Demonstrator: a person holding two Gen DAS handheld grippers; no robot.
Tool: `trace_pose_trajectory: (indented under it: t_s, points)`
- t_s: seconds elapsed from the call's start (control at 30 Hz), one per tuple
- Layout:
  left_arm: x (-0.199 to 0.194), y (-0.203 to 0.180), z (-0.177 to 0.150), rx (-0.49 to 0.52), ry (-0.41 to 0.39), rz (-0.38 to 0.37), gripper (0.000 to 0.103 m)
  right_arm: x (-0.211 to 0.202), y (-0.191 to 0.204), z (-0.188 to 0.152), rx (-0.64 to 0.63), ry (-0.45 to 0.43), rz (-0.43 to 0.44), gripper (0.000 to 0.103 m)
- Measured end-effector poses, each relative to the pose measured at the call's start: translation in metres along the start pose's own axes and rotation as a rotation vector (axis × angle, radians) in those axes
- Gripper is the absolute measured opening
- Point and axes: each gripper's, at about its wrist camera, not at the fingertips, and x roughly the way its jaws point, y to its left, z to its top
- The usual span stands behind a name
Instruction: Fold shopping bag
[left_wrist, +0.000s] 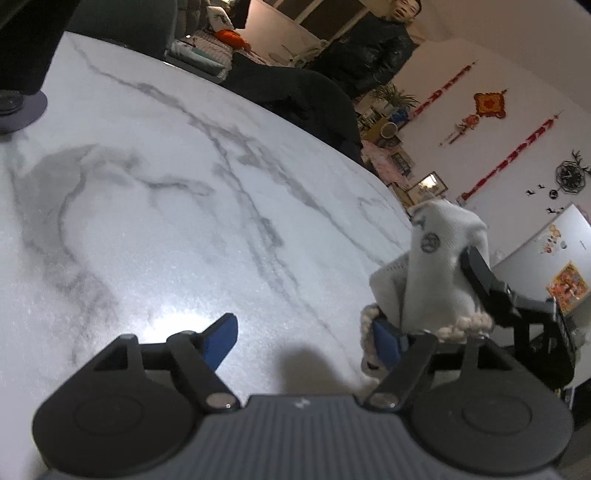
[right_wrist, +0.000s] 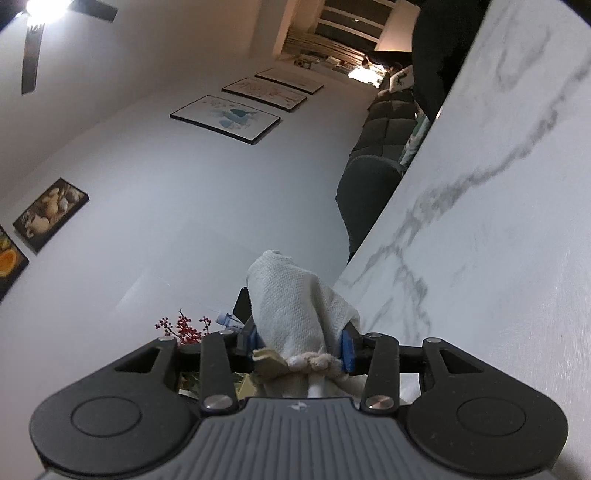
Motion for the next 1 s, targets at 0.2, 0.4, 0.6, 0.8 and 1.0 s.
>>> trace_pose_trajectory:
  t_s: [0.2, 0.4, 0.6, 0.8, 1.0]
  points:
    - [-0.002, 0.001, 0.004, 0.002, -0.015, 0.029, 0.084, -0.002, -0.003, -0.001, 0.014, 0.004, 0.01, 0.041]
    - [0.001, 0.007, 0.01, -0.031, -0.014, 0.003, 0.087, -0.002, -0.004, 0.0, 0.03, -0.002, 0.028, 0.041]
    - [0.01, 0.013, 0.016, -0.089, -0.01, -0.048, 0.091, -0.006, -0.012, 0.003, 0.078, -0.044, 0.046, 0.04]
    - [0.013, 0.036, 0.021, -0.248, -0.03, -0.162, 0.09, -0.011, -0.017, 0.008, 0.045, -0.082, -0.059, 0.04]
    - [0.018, 0.015, 0.02, -0.102, -0.008, -0.261, 0.095, -0.007, -0.026, 0.009, 0.088, -0.085, -0.136, 0.041]
